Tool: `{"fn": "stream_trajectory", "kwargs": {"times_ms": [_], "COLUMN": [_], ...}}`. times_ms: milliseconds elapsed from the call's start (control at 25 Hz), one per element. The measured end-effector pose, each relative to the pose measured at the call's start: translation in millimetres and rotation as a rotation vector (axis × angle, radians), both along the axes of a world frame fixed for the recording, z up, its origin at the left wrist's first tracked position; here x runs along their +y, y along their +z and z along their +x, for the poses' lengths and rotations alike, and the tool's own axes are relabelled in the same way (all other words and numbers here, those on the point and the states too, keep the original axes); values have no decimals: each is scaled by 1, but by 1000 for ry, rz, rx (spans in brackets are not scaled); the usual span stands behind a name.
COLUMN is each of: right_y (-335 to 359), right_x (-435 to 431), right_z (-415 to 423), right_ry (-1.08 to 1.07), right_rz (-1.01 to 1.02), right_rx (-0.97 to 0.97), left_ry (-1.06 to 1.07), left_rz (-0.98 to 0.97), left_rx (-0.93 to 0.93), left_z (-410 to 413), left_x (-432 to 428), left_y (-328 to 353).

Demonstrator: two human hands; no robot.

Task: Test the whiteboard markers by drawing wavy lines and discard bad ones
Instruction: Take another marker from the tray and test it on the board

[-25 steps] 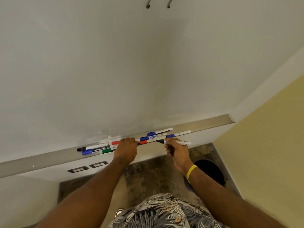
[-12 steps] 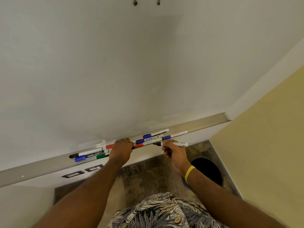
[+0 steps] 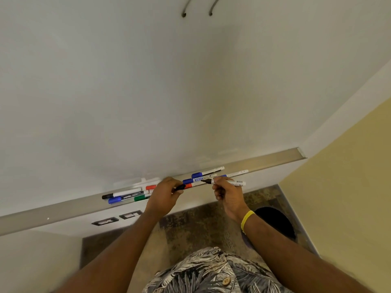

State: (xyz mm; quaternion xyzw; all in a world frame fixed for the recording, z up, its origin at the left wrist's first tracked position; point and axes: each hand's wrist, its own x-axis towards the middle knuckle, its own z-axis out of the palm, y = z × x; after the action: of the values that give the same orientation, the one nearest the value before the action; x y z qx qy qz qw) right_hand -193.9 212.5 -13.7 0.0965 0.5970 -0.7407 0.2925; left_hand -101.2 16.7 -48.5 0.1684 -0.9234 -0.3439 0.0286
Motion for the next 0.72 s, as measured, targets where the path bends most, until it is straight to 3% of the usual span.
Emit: {"fn": "stream_trajectory", "kwargs": {"times_ms": [160,720], "right_y": [4,0], "right_x": [-6,-5], "right_z": [7,34], "right_ry": [45,187], "right_rz": [-32,56], "right_rx": [42,184], "left_ry": [57,-15], "left_rz": [181,85], "left_rx": [122,143], "left_z": [16,32], "left_x": [14,33], "left_y": [18,39]}}
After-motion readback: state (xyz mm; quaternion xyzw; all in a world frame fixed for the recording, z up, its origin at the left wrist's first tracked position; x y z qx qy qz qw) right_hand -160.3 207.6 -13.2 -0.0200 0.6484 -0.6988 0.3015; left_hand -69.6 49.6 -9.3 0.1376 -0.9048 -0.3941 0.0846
